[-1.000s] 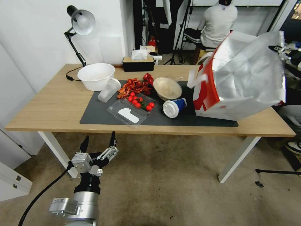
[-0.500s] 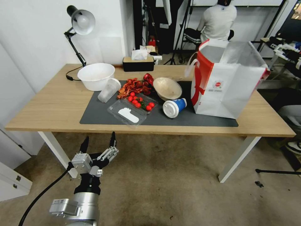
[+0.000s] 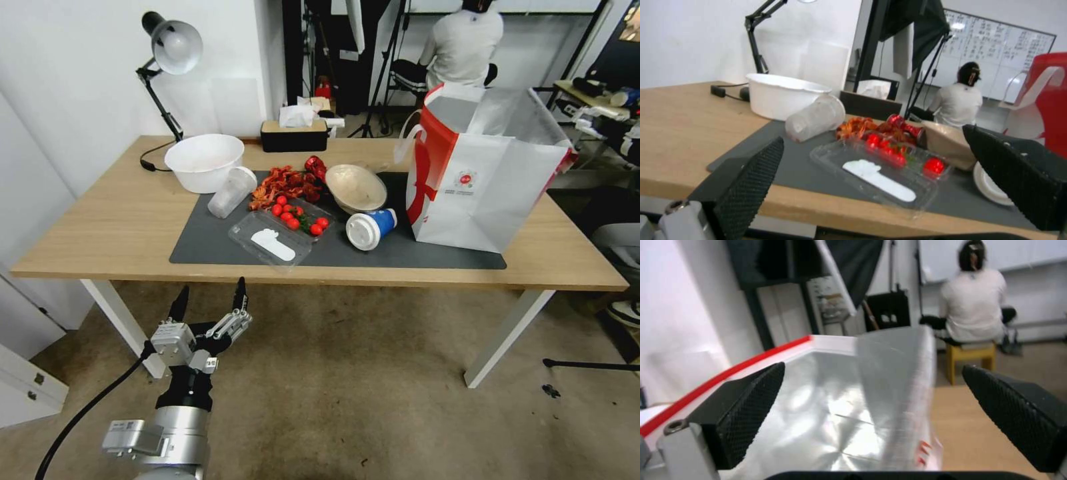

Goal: Pick up the food delivery bag from the floor and place it on the table.

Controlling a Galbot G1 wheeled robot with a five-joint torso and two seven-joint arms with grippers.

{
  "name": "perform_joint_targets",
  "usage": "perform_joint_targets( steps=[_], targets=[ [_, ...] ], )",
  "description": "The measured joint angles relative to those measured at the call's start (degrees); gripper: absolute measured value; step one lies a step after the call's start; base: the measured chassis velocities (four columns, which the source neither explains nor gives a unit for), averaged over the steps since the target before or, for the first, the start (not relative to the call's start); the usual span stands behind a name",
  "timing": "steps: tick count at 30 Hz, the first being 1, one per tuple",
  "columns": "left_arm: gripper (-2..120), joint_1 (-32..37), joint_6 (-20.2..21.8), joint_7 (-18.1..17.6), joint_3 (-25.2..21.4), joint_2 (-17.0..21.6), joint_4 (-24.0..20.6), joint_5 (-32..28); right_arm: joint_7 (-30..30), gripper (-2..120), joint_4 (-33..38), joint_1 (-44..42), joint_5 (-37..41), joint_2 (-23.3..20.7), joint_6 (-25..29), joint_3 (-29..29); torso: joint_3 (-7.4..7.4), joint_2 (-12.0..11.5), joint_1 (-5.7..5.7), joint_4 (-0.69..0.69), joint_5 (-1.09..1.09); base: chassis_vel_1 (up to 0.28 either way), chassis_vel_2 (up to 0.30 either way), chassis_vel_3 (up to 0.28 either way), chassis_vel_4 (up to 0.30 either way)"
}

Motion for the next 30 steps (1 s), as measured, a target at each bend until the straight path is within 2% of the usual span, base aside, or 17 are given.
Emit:
perform_joint_targets(
  steps=[4,7,12,15,19,21,22,25,30],
  targets=[
    [100,-0.50,-0.31,0.44,0.08,0.10,-0.30,-0.80,-0.89,100,3.75,-3.71,-2.67,-0.27,2.74,2.46,0.00,0.00,0.00,0.00,-0.02,0.000,0.000,0.000,0.000],
    [100,-1.32,-1.88,0.16,0.28,0.01,-0.48,-1.05,-0.90,100,9.14,-8.42,-4.19,0.37,5.82,6.49,0.00,0.00,0.00,0.00,-0.03,0.000,0.000,0.000,0.000],
    [100,-0.80,-3.01,0.46,-0.27,-0.23,-1.01,-1.05,-0.61,100,13.92,-11.15,-6.94,2.25,8.26,7.40,0.00,0.00,0.00,0.00,-0.01,0.000,0.000,0.000,0.000],
    [100,-0.09,-3.62,1.63,-0.94,-1.61,-1.90,-0.95,0.85,100,21.10,-14.32,-15.81,6.11,11.92,6.07,0.00,0.00,-0.01,0.01,-0.01,0.000,0.000,0.000,0.000],
    [100,0.29,-3.64,2.30,-0.95,-2.37,-2.18,-0.83,1.62,100,23.42,-16.59,-19.22,6.62,13.81,5.69,0.00,0.00,0.00,0.01,-0.02,0.000,0.000,0.000,0.000],
    [100,0.47,-3.75,2.82,-0.96,-2.90,-2.24,-0.31,2.28,100,25.19,-19.52,-24.55,7.25,16.06,5.59,0.00,0.00,0.00,0.01,-0.02,0.000,0.000,0.000,0.000],
    [100,0.47,-3.75,2.82,-0.96,-2.90,-2.24,-0.31,2.28,100,25.19,-19.52,-24.55,7.25,16.06,5.59,0.00,0.00,0.00,0.01,-0.02,0.000,0.000,0.000,0.000],
    [100,0.40,-4.15,3.68,-1.09,-3.09,-1.97,0.37,5.07,100,28.88,-25.45,-31.27,9.82,17.66,5.66,0.00,0.00,0.00,0.01,-0.01,0.000,0.000,0.000,0.000],
    [100,0.19,-4.99,4.31,-1.07,-3.11,-1.20,1.06,8.24,100,31.66,-31.49,-37.78,13.72,19.01,5.46,0.00,0.00,-0.01,0.00,-0.01,0.000,0.000,0.000,0.000]
  ],
)
